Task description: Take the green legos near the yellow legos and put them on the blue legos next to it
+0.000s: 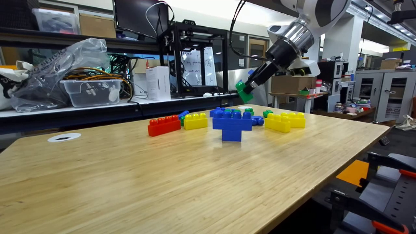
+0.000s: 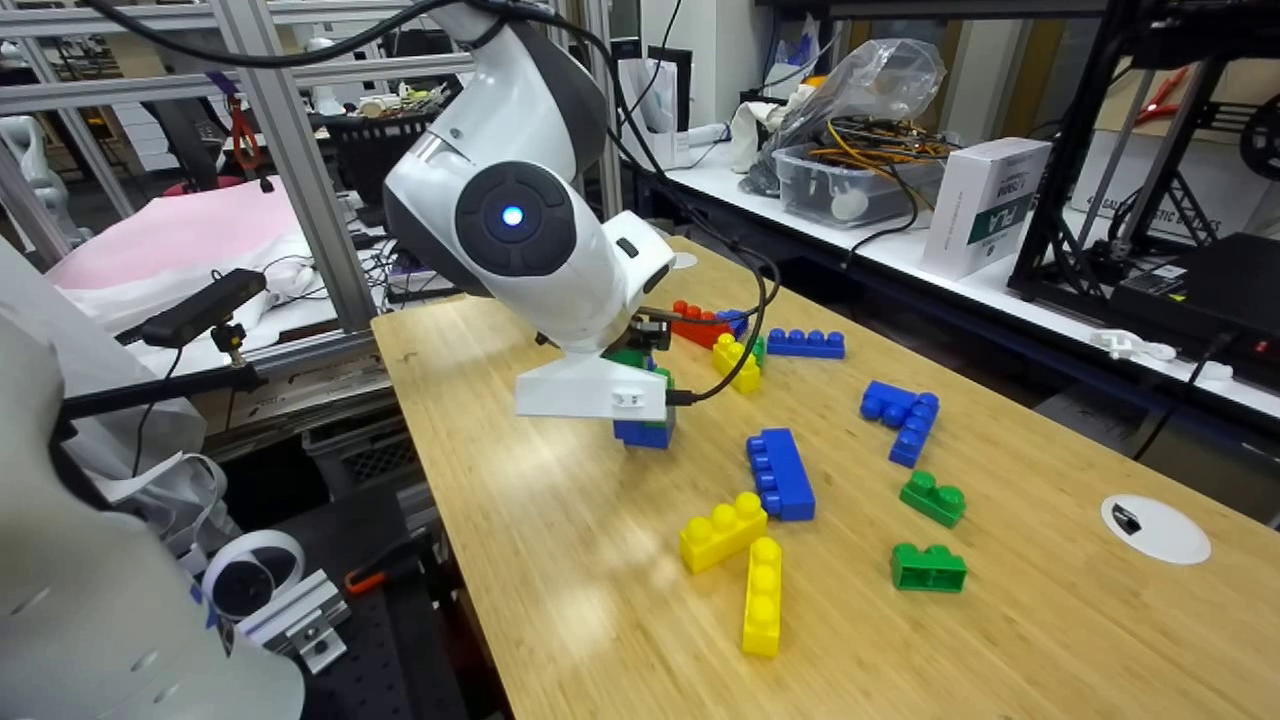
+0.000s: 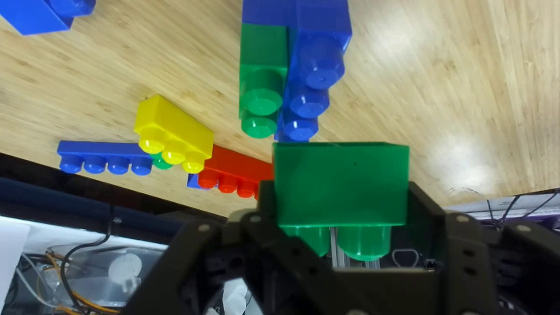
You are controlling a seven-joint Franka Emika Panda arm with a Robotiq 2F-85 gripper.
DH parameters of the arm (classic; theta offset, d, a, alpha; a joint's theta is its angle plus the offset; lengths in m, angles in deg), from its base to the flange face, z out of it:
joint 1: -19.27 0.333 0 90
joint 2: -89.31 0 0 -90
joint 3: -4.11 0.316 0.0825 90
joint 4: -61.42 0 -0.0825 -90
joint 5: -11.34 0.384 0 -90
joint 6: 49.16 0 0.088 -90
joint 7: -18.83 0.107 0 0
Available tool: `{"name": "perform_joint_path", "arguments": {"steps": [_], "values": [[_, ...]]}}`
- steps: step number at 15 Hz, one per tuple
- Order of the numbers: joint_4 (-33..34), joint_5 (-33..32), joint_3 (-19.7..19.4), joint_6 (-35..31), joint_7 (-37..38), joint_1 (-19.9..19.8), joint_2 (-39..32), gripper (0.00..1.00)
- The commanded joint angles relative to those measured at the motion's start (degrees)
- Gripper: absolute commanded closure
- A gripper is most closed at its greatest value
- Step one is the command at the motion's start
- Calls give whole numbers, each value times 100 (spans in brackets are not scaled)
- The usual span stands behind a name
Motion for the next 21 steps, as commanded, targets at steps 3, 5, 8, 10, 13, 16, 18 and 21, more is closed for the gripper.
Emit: {"name": "perform_joint_path", "arguments": {"steps": [3,5,8,10,13,16,18,21], "values": [[26,1060,-234,469,-1305,-106,151,55],[-18,1351,-354,673,-1771,-145,156,55],[-85,1587,-275,1079,-2270,-462,81,55],[-148,1636,-279,1312,-2458,-566,74,55],[-144,1327,-278,1529,-2034,-663,336,55],[-137,1354,-270,1724,-2025,-720,417,55],[-89,1366,-277,1830,-2023,-750,315,55],[18,1416,-290,1983,-2068,-780,-20,55]]}}
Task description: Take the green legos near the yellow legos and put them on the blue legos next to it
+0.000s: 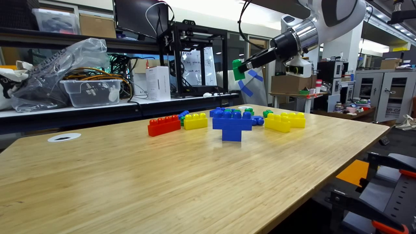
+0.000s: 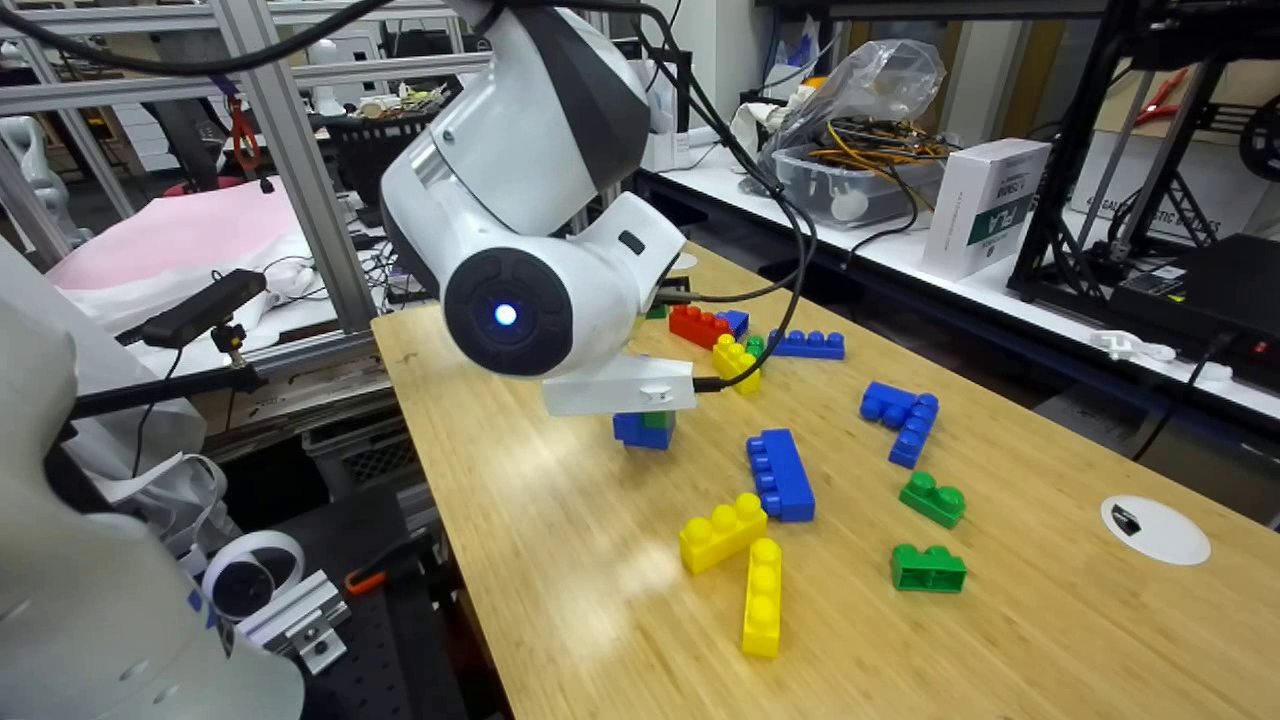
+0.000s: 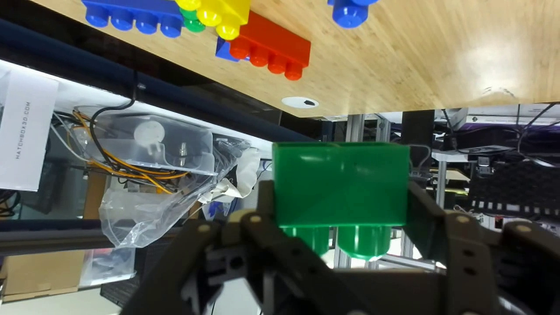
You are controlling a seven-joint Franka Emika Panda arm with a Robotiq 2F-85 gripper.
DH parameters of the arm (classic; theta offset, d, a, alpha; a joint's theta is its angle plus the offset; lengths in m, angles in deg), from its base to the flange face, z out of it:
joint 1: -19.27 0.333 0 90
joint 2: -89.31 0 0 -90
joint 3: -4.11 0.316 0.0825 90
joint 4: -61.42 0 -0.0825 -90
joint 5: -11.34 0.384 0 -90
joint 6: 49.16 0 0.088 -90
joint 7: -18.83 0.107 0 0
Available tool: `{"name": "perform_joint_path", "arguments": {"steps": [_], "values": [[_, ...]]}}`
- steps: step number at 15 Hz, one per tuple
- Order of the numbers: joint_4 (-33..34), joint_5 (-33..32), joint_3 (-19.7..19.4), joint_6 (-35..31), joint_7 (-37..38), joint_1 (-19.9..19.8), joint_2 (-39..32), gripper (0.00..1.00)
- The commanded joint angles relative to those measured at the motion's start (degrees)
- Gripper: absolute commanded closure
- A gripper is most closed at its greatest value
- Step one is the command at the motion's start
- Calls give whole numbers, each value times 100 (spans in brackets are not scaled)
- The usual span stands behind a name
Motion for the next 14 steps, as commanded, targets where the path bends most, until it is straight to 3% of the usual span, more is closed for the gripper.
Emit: {"name": "perform_joint_path", "arguments": {"steps": [1,14], "values": [[134,11,7,300,-34,-138,-397,55],[538,208,-24,476,-33,-66,-1311,55]]}}
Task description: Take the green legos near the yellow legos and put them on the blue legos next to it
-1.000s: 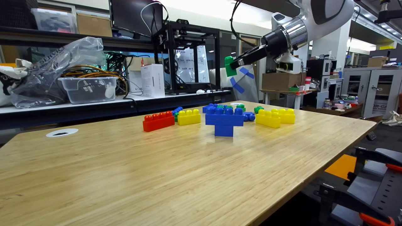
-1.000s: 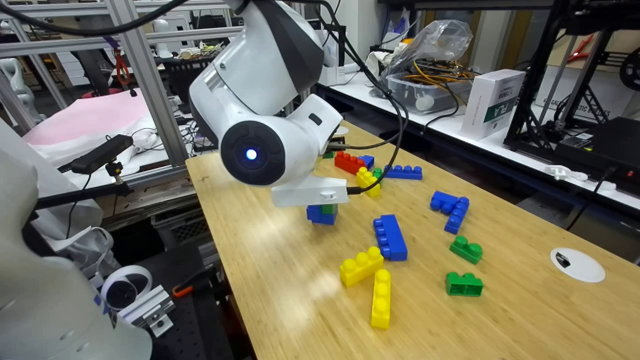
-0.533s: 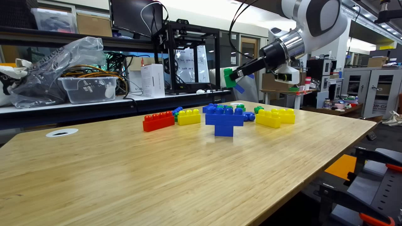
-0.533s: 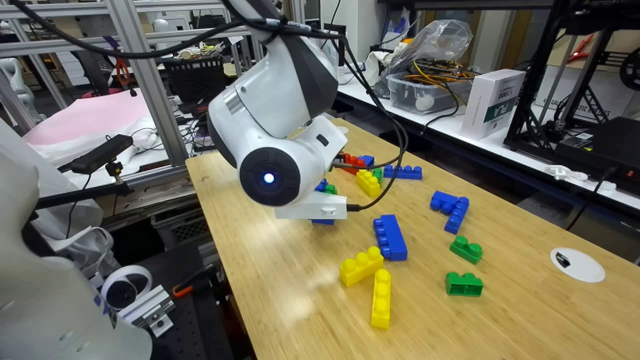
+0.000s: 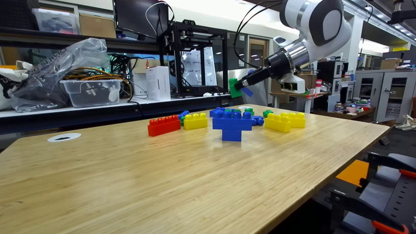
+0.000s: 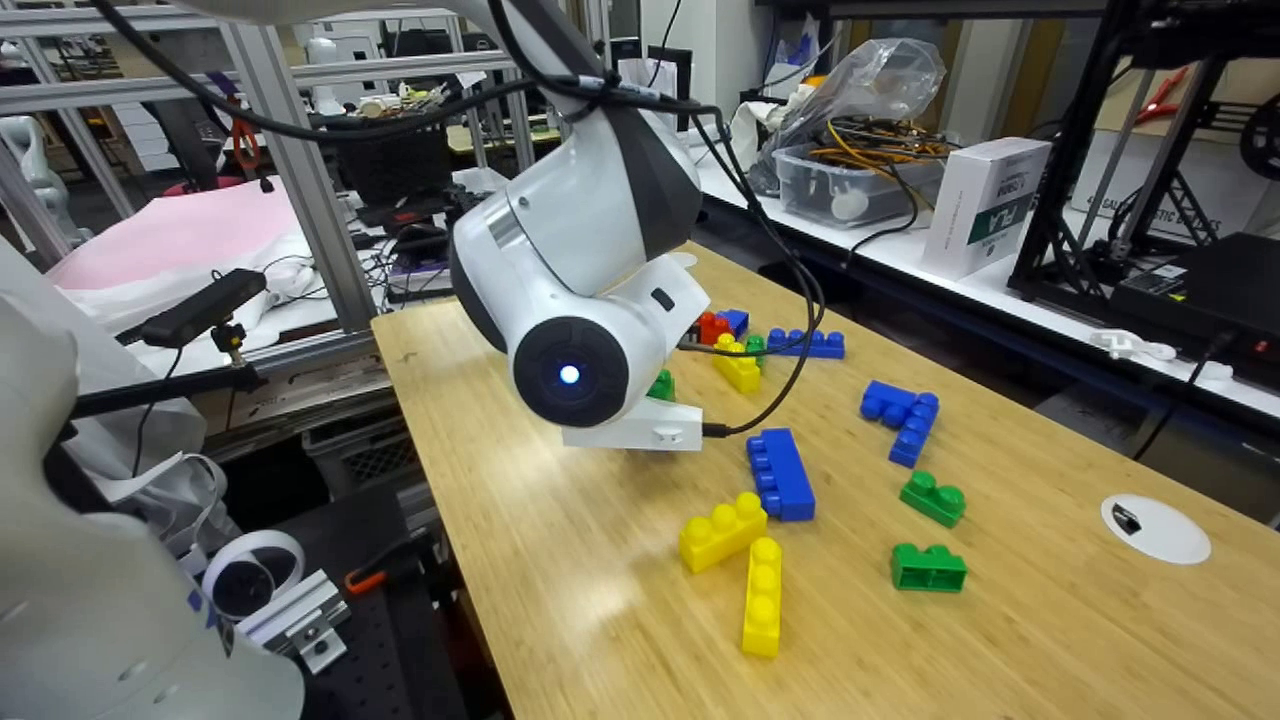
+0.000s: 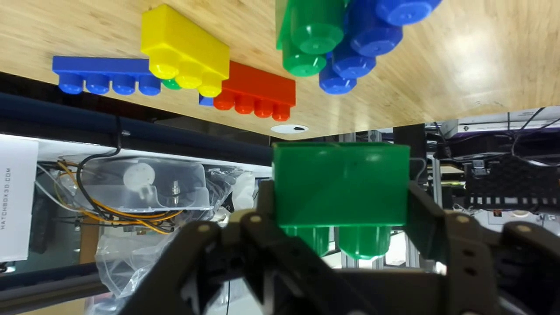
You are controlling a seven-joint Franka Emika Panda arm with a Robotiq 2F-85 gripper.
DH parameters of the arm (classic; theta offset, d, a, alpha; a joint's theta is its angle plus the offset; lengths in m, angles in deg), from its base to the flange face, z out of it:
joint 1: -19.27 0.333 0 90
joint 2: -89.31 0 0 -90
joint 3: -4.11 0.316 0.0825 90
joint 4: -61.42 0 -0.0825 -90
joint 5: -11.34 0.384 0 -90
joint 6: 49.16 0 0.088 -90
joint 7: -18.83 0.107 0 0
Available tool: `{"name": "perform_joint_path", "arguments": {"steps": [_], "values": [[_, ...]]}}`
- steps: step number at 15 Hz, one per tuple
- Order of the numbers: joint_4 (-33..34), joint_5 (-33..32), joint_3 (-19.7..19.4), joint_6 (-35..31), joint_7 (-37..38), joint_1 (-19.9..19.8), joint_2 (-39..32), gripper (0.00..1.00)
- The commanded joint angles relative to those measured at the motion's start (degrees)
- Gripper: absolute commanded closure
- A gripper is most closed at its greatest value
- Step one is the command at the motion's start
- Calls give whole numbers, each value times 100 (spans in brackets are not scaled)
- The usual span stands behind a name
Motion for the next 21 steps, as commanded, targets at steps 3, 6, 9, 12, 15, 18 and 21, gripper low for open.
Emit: {"name": "perform_joint_path", "arguments": {"steps": [3,6,9,12,15,18,21], "values": [[122,212,-27,227,-34,1,-297,55],[147,318,-30,278,-35,19,-408,55],[173,414,-34,331,-36,38,-483,55],[215,466,-26,364,-37,60,-569,55],[246,510,-25,402,-39,88,-642,55],[267,538,-29,419,-39,108,-730,55],[310,564,-29,420,-40,132,-858,55]]}}
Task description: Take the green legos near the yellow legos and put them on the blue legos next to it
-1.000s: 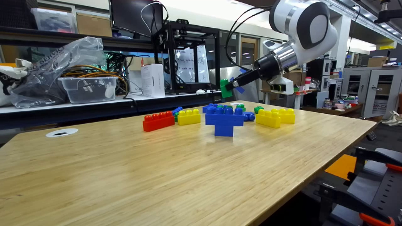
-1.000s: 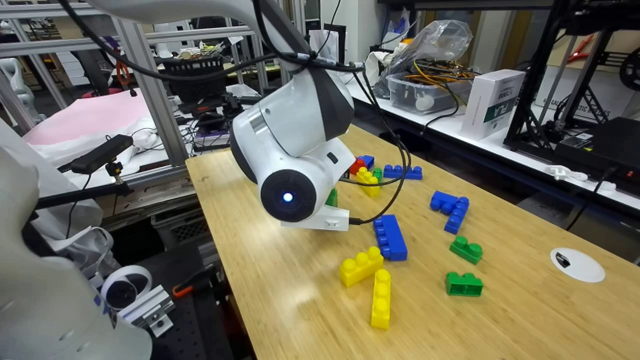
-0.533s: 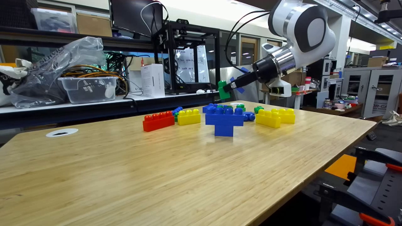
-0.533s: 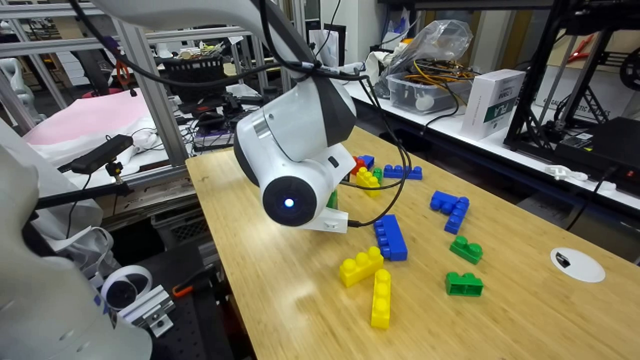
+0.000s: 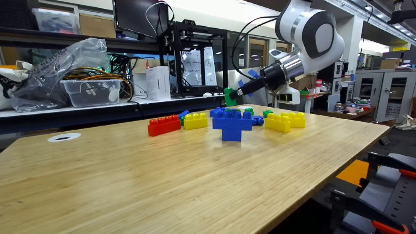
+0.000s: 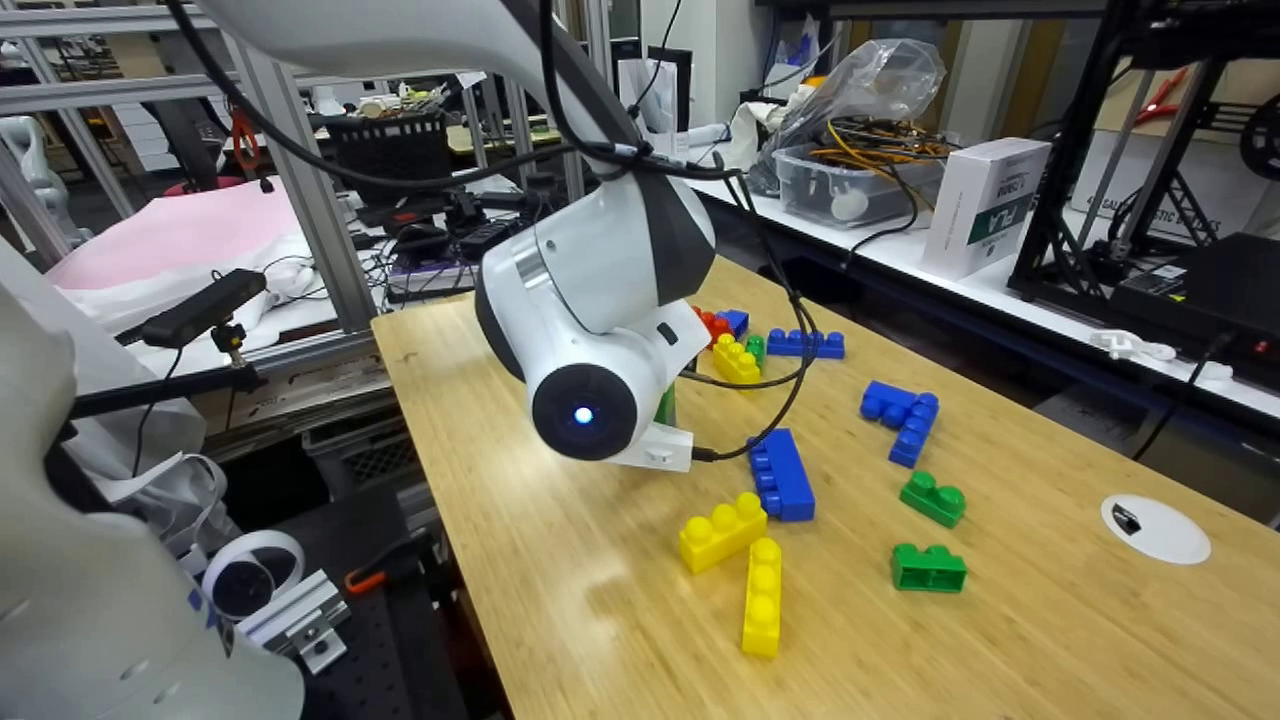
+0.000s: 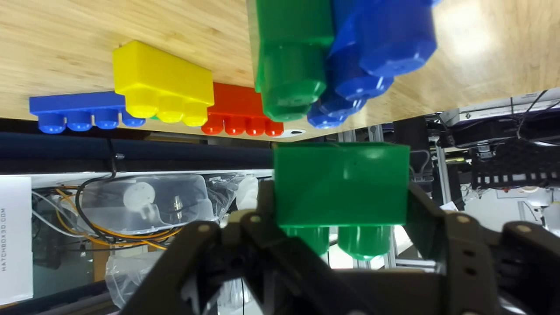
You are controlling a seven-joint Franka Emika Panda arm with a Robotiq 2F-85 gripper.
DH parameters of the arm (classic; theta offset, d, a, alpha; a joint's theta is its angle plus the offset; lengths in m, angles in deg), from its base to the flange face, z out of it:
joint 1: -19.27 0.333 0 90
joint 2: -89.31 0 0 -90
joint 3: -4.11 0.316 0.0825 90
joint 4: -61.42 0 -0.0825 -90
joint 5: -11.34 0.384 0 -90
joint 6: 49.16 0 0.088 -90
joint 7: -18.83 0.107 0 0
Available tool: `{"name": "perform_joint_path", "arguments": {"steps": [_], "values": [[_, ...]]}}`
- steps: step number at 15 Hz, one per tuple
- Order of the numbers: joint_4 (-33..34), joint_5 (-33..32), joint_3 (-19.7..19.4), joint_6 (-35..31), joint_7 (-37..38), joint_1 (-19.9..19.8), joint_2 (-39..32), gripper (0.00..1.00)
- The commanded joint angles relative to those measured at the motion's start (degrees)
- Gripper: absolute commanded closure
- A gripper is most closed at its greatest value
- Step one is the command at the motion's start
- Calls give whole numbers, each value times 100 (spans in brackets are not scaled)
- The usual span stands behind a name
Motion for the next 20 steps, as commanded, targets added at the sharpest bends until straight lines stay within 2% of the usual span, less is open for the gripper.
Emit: {"name": "perform_joint_path", "arguments": {"steps": [1,11,20], "values": [[122,174,-26,92,-40,54,-217,55],[340,196,-8,112,-38,196,-303,55],[284,381,-80,154,-41,149,-316,55]]}}
